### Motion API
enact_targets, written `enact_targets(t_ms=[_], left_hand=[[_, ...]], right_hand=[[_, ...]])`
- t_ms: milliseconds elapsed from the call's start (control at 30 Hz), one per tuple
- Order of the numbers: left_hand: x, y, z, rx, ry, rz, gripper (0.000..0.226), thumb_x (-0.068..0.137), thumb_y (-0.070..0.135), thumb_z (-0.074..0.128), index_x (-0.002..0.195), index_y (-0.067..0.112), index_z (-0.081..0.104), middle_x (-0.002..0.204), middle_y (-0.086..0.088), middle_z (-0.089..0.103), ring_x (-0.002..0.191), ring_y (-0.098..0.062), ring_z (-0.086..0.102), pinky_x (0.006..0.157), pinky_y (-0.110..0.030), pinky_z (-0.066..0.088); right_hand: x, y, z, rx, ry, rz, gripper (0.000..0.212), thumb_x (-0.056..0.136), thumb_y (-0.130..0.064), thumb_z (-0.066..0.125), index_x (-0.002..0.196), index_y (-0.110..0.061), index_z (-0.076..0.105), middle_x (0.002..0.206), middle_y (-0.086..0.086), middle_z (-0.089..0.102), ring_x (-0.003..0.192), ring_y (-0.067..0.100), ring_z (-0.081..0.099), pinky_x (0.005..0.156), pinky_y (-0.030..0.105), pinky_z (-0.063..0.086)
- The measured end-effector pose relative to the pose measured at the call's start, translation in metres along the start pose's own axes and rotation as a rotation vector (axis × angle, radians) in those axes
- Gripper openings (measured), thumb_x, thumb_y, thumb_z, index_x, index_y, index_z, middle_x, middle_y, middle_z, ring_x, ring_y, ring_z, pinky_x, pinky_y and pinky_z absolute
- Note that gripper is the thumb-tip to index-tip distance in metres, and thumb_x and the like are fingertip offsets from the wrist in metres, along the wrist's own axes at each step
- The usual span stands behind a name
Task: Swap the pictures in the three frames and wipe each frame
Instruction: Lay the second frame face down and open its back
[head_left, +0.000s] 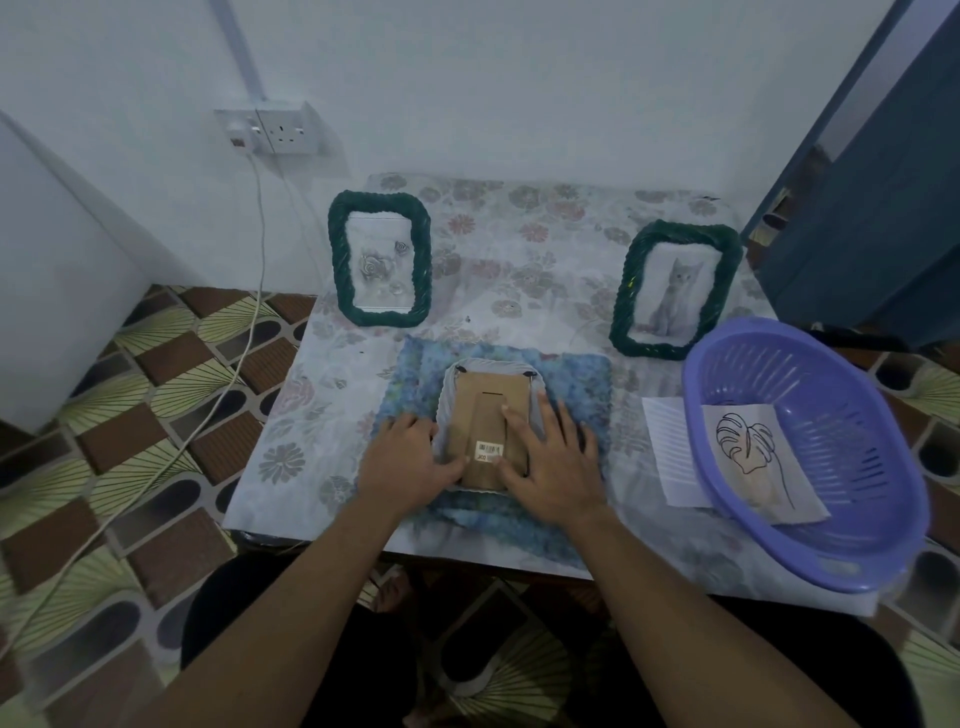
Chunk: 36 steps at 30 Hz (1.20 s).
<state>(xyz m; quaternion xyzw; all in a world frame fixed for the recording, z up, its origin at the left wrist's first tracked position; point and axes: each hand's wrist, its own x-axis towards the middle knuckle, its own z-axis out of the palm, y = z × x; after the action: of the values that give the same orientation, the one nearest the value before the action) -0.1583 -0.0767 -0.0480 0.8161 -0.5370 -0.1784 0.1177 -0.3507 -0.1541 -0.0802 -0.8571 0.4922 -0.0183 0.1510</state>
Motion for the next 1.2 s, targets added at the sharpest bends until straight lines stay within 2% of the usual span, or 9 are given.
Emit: enact_targets(t_ms=[133,300,433,500,567,667,767,867,1200], left_hand=[[0.008,-0.002,-0.001,-0.01,-0.029,0.025,0.052,0.077,0.06,0.067,0.102,0.015,0.059,0.107,-0.002,0.052,0.104,-0.022,0.052,0.086,-0.038,0.048],[0.016,-0.003,-0.007,0.019,-0.08,0.043,0.046,0.075,0.06,0.07,0.076,0.021,0.045,0.092,0.002,0.047,0.083,-0.019,0.052,0.068,-0.033,0.045],[0.03,0.003,-0.018,-0.098,-0.053,-0.031,0.056,0.076,0.057,0.072,0.054,0.016,0.04,0.054,0.001,0.043,0.052,-0.017,0.045,0.05,-0.028,0.034],[0.042,0.007,-0.019,-0.162,0.011,-0.09,0.049,0.083,0.052,0.069,0.057,0.014,0.05,0.056,0.0,0.05,0.057,-0.02,0.051,0.053,-0.028,0.036],[0.056,0.012,-0.017,-0.249,0.074,-0.123,0.031,0.088,0.04,0.068,0.082,0.009,0.068,0.081,-0.005,0.066,0.079,-0.023,0.062,0.068,-0.028,0.045],[0.075,0.02,-0.011,-0.382,0.122,-0.139,0.024,0.093,0.021,0.062,0.11,0.005,0.067,0.109,-0.012,0.068,0.103,-0.028,0.063,0.086,-0.03,0.046],[0.089,0.026,-0.006,-0.406,0.108,-0.131,0.029,0.098,0.022,0.056,0.121,0.006,0.065,0.119,-0.012,0.067,0.109,-0.027,0.062,0.088,-0.028,0.044],[0.098,0.028,0.0,-0.448,0.113,-0.179,0.029,0.098,0.028,0.057,0.12,0.012,0.068,0.118,-0.006,0.068,0.107,-0.019,0.061,0.082,-0.021,0.04],[0.115,0.028,0.005,-0.435,0.159,-0.309,0.025,0.088,0.037,0.07,0.102,0.016,0.073,0.105,-0.002,0.073,0.101,-0.02,0.066,0.083,-0.025,0.046]], right_hand=[[0.0,0.001,0.001,0.004,0.008,0.005,0.074,0.081,-0.073,0.02,0.151,-0.054,0.005,0.166,-0.003,-0.005,0.152,0.024,-0.003,0.119,0.052,0.001],[0.001,0.002,0.001,-0.004,0.009,-0.003,0.076,0.08,-0.074,0.016,0.152,-0.053,0.005,0.166,-0.005,0.0,0.152,0.025,0.0,0.119,0.052,0.002],[0.001,0.003,0.001,-0.002,0.016,-0.009,0.075,0.08,-0.074,0.016,0.152,-0.053,0.007,0.166,-0.005,0.006,0.152,0.026,0.002,0.119,0.053,0.003],[0.001,0.003,0.001,-0.003,0.005,-0.01,0.075,0.08,-0.075,0.016,0.152,-0.053,0.006,0.166,-0.005,0.006,0.152,0.026,0.002,0.12,0.053,0.002],[0.002,0.003,0.001,0.004,0.008,-0.013,0.074,0.082,-0.075,0.019,0.152,-0.053,0.007,0.166,-0.005,0.007,0.152,0.026,0.002,0.12,0.053,0.002],[0.001,0.004,0.002,0.013,0.018,-0.019,0.073,0.083,-0.073,0.023,0.152,-0.053,0.008,0.166,-0.005,0.008,0.152,0.026,0.002,0.119,0.053,0.002],[0.002,0.004,0.002,0.007,0.01,-0.02,0.072,0.085,-0.072,0.027,0.152,-0.053,0.006,0.166,-0.005,0.006,0.152,0.025,0.001,0.119,0.053,0.001],[0.002,0.004,0.002,0.026,0.026,-0.024,0.072,0.085,-0.072,0.03,0.151,-0.053,0.01,0.166,-0.004,0.009,0.152,0.027,0.004,0.119,0.054,0.003],[0.002,0.004,0.004,0.02,0.05,-0.022,0.071,0.085,-0.073,0.027,0.152,-0.052,0.014,0.166,-0.003,0.011,0.152,0.027,0.006,0.118,0.054,0.004]])
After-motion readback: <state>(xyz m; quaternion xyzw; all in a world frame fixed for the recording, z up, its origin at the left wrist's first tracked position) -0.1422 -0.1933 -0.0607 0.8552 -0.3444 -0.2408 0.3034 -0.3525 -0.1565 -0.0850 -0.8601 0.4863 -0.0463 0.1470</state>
